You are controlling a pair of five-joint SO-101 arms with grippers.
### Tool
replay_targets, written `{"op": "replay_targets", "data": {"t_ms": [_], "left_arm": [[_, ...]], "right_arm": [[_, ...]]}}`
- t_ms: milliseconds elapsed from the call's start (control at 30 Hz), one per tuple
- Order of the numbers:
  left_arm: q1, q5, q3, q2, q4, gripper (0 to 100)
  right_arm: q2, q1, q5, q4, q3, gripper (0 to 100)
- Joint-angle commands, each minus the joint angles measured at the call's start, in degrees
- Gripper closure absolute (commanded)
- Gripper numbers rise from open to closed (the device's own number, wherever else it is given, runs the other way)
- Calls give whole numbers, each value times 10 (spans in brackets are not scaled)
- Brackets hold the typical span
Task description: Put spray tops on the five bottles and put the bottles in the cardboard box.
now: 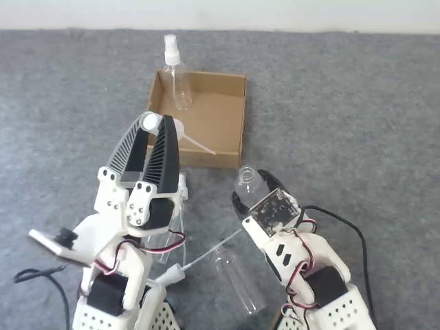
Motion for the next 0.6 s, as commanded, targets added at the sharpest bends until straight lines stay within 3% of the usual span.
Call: {"op": "replay_targets", "data": {"t_ms": [0, 267, 433, 567], "left_arm": [[4, -6, -4, -10, -15, 989], [4, 9, 5, -8, -11, 989], [4, 14, 7, -8, 15, 989], [34, 13, 8, -8, 24, 989]], "right_arm": [[-13, -23, 39, -17, -9, 992], [-13, -27, 43, -17, -9, 992], [-13, -27, 89, -17, -9, 992], [-13, -27, 94, -17, -9, 992]]}}
